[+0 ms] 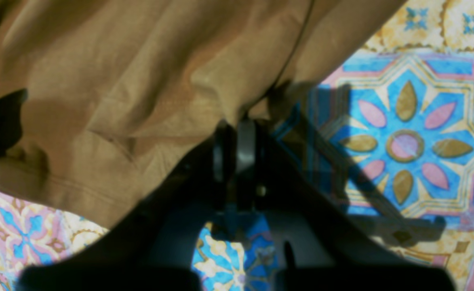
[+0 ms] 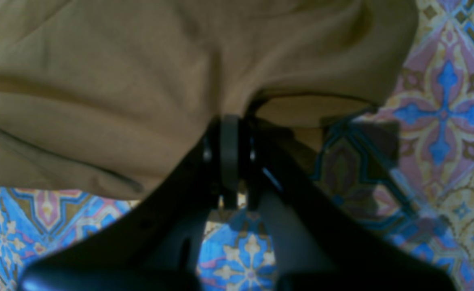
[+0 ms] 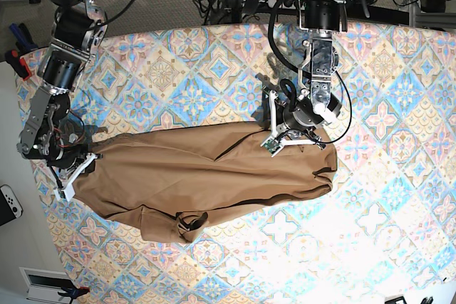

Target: Layout the t-shirt on the table in an organized manner, then fold the t-shirt properly

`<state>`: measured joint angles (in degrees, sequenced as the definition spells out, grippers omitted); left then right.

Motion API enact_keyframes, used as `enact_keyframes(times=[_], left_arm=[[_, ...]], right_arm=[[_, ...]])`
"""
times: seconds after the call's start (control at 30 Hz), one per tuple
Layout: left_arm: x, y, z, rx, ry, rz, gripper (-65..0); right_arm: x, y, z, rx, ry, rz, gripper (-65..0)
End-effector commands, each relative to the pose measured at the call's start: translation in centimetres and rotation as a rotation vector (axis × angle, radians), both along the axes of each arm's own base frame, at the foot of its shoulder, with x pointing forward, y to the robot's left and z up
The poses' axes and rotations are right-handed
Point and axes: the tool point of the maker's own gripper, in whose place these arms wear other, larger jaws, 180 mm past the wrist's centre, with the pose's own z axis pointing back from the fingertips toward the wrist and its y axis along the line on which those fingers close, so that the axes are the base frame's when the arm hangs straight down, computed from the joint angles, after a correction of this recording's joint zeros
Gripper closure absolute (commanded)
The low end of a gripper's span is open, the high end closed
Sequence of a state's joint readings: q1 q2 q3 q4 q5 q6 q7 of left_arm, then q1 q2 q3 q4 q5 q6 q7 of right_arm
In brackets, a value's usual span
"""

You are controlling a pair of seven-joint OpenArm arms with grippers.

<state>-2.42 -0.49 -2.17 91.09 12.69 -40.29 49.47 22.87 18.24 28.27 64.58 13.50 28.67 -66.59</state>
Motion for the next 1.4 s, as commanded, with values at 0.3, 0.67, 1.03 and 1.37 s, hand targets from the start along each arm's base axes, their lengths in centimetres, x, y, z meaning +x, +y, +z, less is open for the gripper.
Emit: enact_keyframes(times=[0.3,0.67,1.03,1.37], left_arm=[[1.0,-0.3,1.2,-0.018,-0.045,0.002,-15.8],[1.3,-0.5,1.5,-0.020,-0.056,-0.005,-22.3],[2.6,-1.2,2.8,-0.070,-0.127,-0.013,0.0],[2.6,-1.3,2.9,-0.071,-0.131,-0.018,0.0]], right_arm=[[1.5,-0.8,2.4,-0.012,-0.072,-0.005,0.0],[1.5,-0.8,2.5,-0.013,-0.073,-0.005,0.0],[1.5,-0.8,2.5,-0.013,-0.073,-0.005,0.0],[1.5,-0.8,2.5,-0.013,-0.072,-0.005,0.0]])
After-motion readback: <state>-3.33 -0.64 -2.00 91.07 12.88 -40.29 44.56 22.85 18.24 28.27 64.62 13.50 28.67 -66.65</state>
